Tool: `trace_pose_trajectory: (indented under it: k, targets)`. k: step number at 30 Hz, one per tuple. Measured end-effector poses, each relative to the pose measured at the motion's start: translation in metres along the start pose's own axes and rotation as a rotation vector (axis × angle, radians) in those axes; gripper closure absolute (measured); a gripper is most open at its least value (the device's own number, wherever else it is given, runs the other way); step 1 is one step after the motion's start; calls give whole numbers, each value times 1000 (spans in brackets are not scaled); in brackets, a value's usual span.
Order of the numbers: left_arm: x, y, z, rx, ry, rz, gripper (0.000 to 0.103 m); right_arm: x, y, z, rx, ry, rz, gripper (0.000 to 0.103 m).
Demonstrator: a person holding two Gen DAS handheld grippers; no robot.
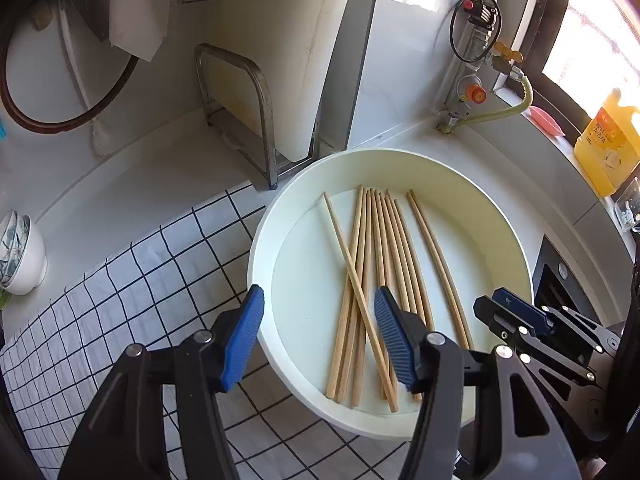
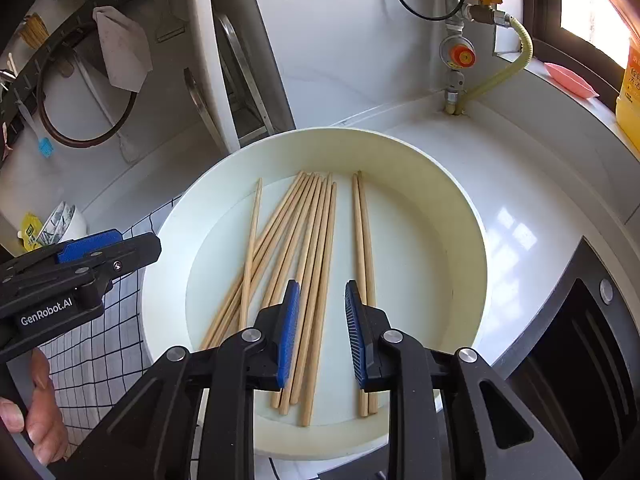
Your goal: Organize utensils
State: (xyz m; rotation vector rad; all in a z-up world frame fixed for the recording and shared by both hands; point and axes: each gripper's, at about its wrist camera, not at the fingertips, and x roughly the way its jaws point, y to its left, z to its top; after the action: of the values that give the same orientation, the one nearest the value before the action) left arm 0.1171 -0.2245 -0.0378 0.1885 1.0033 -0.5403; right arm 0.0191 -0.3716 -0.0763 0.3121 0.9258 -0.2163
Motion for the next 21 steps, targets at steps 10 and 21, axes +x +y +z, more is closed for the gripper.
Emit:
trace_pose_trajectory:
  k: [10, 21]
  targets:
    - [-22, 11, -14, -24, -12, 35, 44, -19, 16, -5, -25, -14, -3, 58]
    - [-41, 19, -22, -52, -38, 60, 31, -33, 28, -7, -38, -22, -9, 47]
